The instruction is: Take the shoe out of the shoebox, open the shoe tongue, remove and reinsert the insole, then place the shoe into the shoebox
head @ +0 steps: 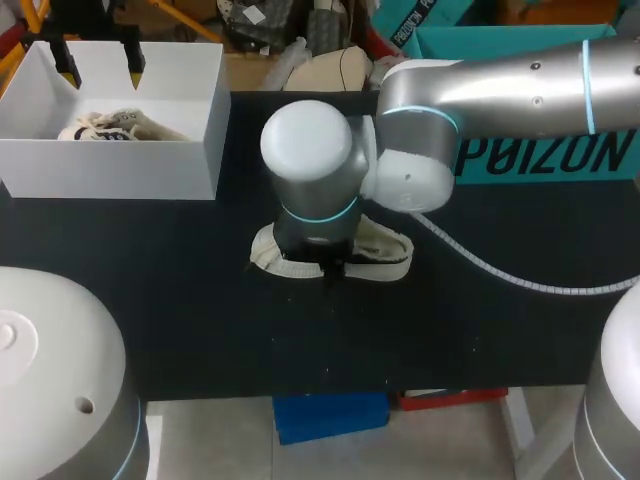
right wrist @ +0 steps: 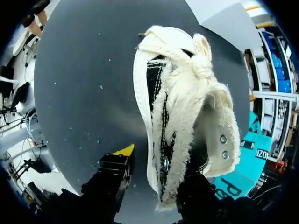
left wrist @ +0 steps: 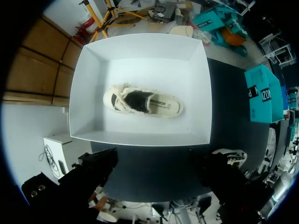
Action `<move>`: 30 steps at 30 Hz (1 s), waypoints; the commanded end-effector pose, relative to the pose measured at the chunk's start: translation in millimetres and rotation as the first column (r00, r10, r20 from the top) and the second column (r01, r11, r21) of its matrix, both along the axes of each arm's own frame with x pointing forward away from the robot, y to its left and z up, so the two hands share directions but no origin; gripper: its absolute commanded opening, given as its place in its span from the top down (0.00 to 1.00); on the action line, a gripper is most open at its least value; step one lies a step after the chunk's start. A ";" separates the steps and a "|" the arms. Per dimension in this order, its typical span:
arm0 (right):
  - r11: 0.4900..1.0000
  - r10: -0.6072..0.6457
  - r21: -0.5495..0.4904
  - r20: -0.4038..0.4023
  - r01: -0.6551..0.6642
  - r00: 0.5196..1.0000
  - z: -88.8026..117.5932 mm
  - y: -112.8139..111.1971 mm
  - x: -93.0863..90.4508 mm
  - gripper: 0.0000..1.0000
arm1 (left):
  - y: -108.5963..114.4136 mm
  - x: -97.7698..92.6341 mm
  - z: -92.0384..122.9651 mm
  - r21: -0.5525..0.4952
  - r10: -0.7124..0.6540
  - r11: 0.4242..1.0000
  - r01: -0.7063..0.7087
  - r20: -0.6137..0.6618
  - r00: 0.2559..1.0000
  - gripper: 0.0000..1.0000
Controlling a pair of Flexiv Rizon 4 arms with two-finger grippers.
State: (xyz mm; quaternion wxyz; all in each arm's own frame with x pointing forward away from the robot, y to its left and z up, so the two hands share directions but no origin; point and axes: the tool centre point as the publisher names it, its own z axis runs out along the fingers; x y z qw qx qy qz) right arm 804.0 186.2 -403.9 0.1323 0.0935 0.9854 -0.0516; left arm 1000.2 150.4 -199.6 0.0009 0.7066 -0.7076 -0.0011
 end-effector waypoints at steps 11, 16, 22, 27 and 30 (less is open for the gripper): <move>0.898 0.207 0.407 -0.060 -0.166 0.976 128.6 -38.3 14.5 0.00 | 0.0 0.1 -0.1 0.000 0.000 1.000 0.000 0.000 1.000 0.00; 0.835 0.171 0.534 -0.020 -0.134 0.985 136.6 -69.7 22.8 0.00 | 0.0 0.1 -0.1 0.000 0.000 1.000 0.000 0.000 1.000 0.00; 0.781 0.147 0.616 -0.018 -0.105 0.989 138.1 -85.9 25.0 0.00 | 0.0 0.1 -0.1 0.000 0.000 1.000 0.000 0.000 1.000 0.00; 0.781 0.147 0.616 -0.018 -0.105 0.989 138.1 -85.9 25.0 0.00 | 0.0 0.1 -0.1 0.000 0.000 1.000 0.000 0.000 1.000 0.00; 0.781 0.147 0.616 -0.018 -0.105 0.989 138.1 -85.9 25.0 0.00 | 0.0 0.1 -0.1 0.000 0.000 1.000 0.000 0.000 1.000 0.00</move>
